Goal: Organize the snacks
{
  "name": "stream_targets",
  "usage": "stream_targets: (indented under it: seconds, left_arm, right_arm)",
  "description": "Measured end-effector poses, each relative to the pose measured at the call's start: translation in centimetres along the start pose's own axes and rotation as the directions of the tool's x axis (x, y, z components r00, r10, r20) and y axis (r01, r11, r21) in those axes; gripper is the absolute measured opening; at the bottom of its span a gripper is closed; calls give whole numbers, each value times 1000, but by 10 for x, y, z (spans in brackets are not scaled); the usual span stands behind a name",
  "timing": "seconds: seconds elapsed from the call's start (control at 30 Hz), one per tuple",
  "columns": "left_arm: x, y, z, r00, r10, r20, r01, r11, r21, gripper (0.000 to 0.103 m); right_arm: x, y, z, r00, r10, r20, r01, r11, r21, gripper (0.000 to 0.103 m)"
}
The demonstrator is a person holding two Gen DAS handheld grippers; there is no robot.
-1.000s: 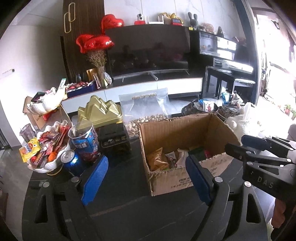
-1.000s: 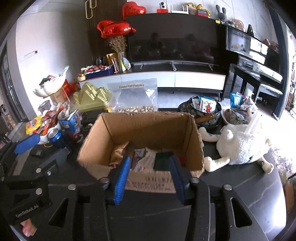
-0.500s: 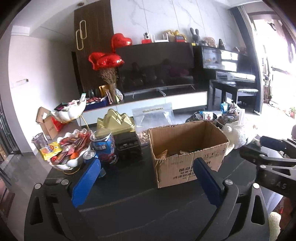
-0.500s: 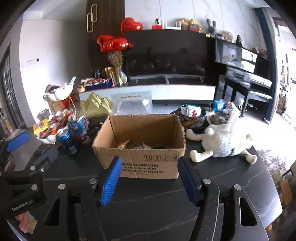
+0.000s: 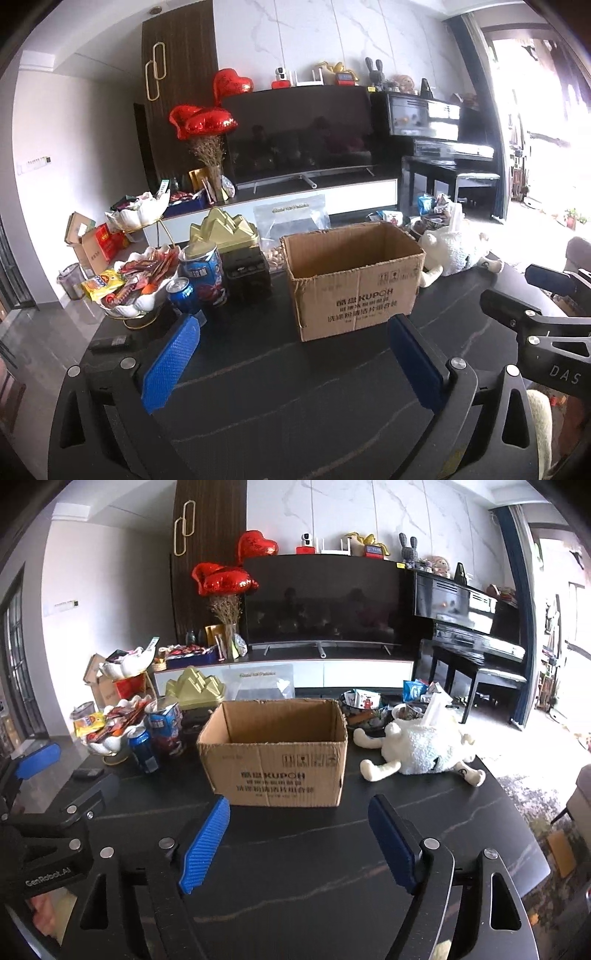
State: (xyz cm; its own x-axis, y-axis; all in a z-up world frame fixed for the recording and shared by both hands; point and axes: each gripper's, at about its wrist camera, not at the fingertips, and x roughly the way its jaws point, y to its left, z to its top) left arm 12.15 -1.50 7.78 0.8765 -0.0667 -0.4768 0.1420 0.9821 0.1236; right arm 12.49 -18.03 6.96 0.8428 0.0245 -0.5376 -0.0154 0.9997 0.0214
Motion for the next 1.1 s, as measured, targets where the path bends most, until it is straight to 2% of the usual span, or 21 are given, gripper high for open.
stream_targets:
  seconds: [0.43,1.1]
  left_arm:
    - [-21,3,-8,999,-11,33,11,1000,-21,103]
    - [-25,3,-10,999,-35,25,35,999,-20,103]
  right_arm:
    - [-19,8,-12,999,25,27,-24,1000,-9,78]
    - [-21,7,-15,999,36,26,-36,999,-5,78]
